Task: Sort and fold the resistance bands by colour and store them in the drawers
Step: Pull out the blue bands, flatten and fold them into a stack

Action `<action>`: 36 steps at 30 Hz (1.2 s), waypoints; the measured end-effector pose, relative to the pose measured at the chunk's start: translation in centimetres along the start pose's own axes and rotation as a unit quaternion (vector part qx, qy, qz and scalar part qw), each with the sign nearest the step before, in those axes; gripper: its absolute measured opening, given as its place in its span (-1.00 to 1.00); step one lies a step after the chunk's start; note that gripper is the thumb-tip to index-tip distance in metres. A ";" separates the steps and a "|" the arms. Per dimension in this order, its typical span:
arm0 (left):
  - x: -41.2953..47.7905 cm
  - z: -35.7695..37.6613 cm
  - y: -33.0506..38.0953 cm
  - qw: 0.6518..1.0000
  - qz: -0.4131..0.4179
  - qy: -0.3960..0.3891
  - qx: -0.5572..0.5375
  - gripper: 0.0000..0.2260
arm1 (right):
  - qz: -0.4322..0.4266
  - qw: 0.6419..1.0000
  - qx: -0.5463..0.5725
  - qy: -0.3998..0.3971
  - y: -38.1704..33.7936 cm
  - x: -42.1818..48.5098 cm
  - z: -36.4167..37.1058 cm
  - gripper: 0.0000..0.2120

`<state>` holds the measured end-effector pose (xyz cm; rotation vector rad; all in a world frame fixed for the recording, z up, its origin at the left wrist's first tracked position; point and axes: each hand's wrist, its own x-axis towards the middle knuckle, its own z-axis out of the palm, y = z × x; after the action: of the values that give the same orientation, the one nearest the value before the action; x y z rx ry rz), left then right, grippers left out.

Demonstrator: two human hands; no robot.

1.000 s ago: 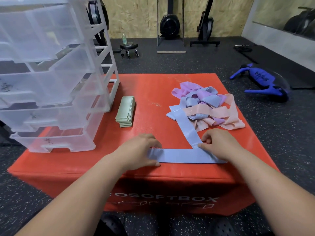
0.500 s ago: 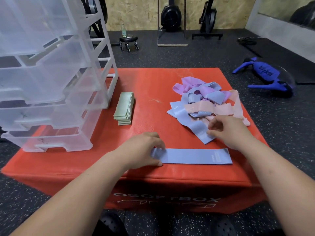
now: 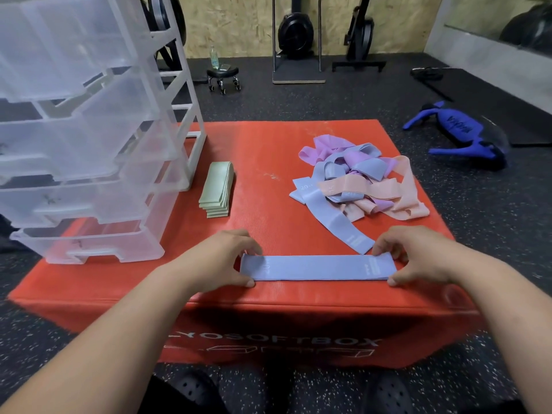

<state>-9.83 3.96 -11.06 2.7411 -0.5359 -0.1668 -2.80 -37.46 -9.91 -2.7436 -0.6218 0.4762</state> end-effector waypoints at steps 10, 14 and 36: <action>0.8 0.1 -0.3 1.000 -0.013 0.010 -0.006 -0.43 | 0.043 0.996 0.048 0.068 -0.9 1.3 -0.3 -0.69; 2.6 0.5 0.0 0.998 -0.031 0.049 -0.006 -0.53 | 0.110 0.988 -0.061 0.086 -2.1 4.5 0.8 -0.68; 10.3 0.6 5.4 0.965 0.038 0.151 -0.210 -0.96 | -0.111 0.936 0.241 0.233 -8.4 5.1 -1.8 -0.66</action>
<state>-2.30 -4.90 -10.19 2.2718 -0.4573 0.1423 -0.83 -28.20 -6.67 -2.1697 -0.5835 -0.0767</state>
